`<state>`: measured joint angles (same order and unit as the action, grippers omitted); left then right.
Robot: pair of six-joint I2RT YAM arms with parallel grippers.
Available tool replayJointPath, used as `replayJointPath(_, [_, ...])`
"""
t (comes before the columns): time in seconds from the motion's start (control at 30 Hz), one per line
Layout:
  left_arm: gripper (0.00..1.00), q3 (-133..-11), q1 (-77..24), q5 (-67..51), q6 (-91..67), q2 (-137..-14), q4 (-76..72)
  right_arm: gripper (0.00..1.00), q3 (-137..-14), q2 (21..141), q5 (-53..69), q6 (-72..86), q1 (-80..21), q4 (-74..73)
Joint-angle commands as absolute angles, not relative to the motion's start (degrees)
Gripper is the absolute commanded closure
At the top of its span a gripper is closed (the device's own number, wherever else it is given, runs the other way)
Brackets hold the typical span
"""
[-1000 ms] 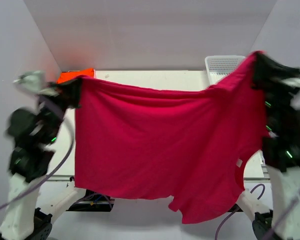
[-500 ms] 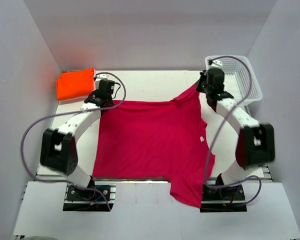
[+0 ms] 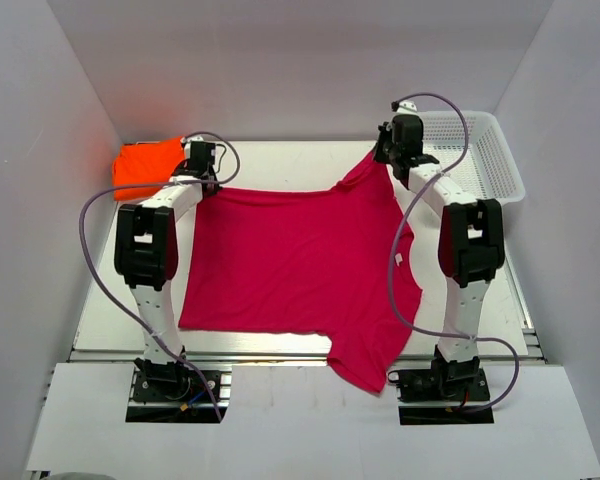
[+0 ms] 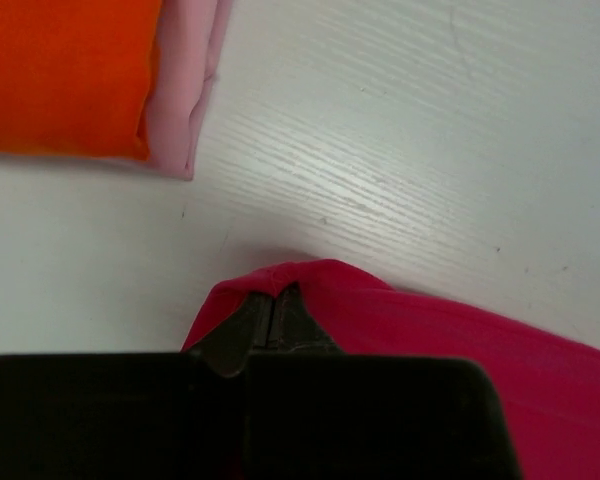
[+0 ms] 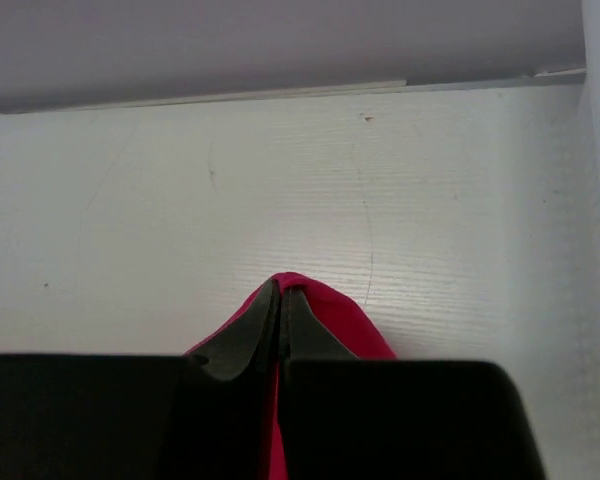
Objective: Fold and stack the t-shirts
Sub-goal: Flatten out the tshirt, then grap the side of the flattened tshirt furthest away from the robot with both arms
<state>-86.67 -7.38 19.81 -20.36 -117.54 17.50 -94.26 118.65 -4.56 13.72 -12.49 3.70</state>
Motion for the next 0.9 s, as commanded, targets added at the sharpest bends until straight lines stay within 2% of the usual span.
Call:
replayJointPath(0.0, [1.0, -90.9, -6.4, 15.7, -18.9, -117.2, 15.9, 1.0, -99.1, 120.4, -4.5, 12.8, -12.4, 2.9])
replayJointPath(0.23, [1.0, -91.9, -5.2, 12.7, -17.6, -116.1, 15.2, 1.0, -98.5, 118.0, -4.8, 12.7, -12.4, 2.9])
replayJointPath(0.37, [1.0, -86.2, -4.7, 12.2, -17.6, -111.1, 14.2, 1.0, -93.1, 111.8, -4.0, 13.6, -12.6, 2.4])
replayJointPath(0.63, [1.0, -74.0, -4.7, 12.2, -17.6, -99.6, 12.9, 1.0, -68.3, 91.5, -4.8, 19.4, -12.7, 1.9])
replayJointPath(0.73, [1.0, -69.0, -4.7, 12.2, -17.6, -95.3, 12.9, 1.0, -64.1, 84.7, -5.6, 22.3, -12.6, 0.1])
replayJointPath(0.87, [1.0, -62.7, -4.7, 11.7, -17.6, -91.2, 12.9, 1.0, -52.2, 77.2, -3.0, 27.3, -13.0, -2.6])
